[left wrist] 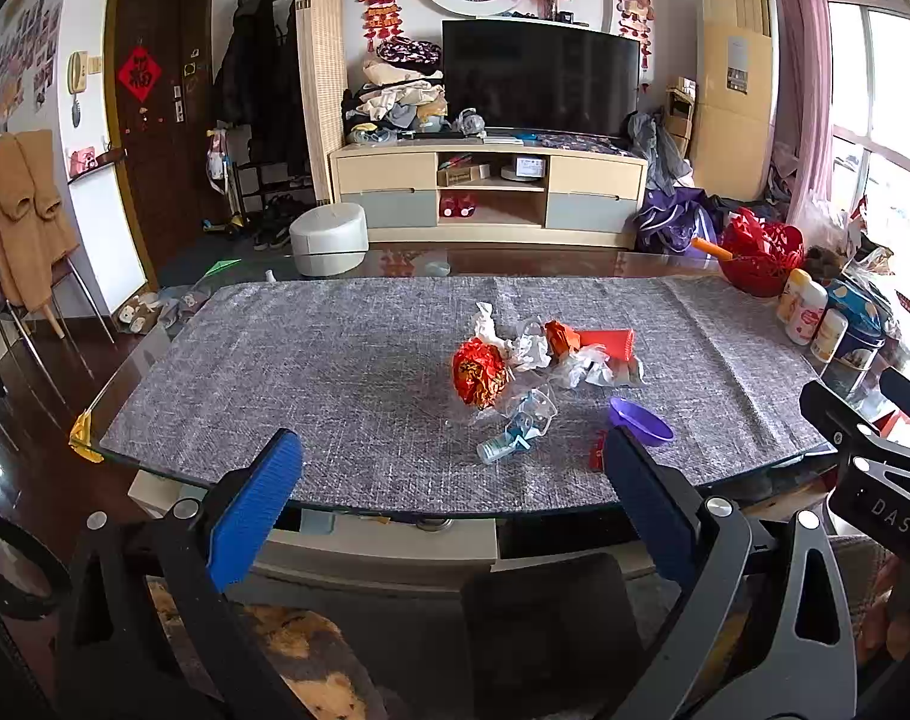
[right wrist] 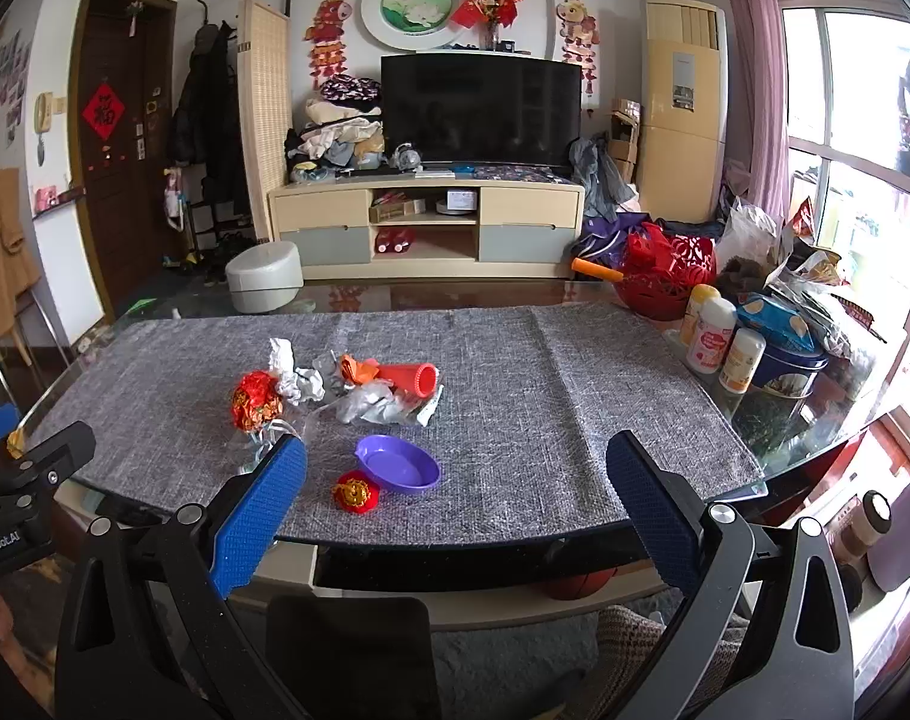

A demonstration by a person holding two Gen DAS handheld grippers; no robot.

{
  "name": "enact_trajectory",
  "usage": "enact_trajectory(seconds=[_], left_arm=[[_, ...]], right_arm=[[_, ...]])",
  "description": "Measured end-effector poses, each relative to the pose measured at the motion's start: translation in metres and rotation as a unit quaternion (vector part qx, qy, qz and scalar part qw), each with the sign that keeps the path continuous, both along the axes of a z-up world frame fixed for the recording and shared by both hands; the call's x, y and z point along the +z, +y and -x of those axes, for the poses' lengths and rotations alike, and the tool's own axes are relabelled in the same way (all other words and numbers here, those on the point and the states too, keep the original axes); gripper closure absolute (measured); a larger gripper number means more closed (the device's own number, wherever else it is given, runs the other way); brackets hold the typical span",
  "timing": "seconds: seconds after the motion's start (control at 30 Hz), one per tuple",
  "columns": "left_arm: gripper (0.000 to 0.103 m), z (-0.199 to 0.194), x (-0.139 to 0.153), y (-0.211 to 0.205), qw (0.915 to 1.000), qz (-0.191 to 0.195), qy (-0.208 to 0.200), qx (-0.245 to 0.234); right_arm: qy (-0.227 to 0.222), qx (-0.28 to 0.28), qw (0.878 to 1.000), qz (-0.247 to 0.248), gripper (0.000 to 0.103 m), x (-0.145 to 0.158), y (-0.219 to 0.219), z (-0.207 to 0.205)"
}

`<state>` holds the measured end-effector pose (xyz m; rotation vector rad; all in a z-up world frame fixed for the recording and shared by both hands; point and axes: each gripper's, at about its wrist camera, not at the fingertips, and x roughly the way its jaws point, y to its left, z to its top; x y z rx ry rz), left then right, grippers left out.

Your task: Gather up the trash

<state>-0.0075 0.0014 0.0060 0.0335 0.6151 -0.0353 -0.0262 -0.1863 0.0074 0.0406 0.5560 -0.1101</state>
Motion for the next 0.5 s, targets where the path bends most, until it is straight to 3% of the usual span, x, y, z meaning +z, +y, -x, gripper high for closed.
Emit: enact_trajectory(seconds=[0.5], left_arm=[[0.008, 0.0022, 0.0002, 0.0012, 1.0, 0.007, -0.003, 0.003]], right_arm=[[-0.006, 0.003, 1.0, -0.008, 0.003, 0.005, -0.0048, 0.0059]])
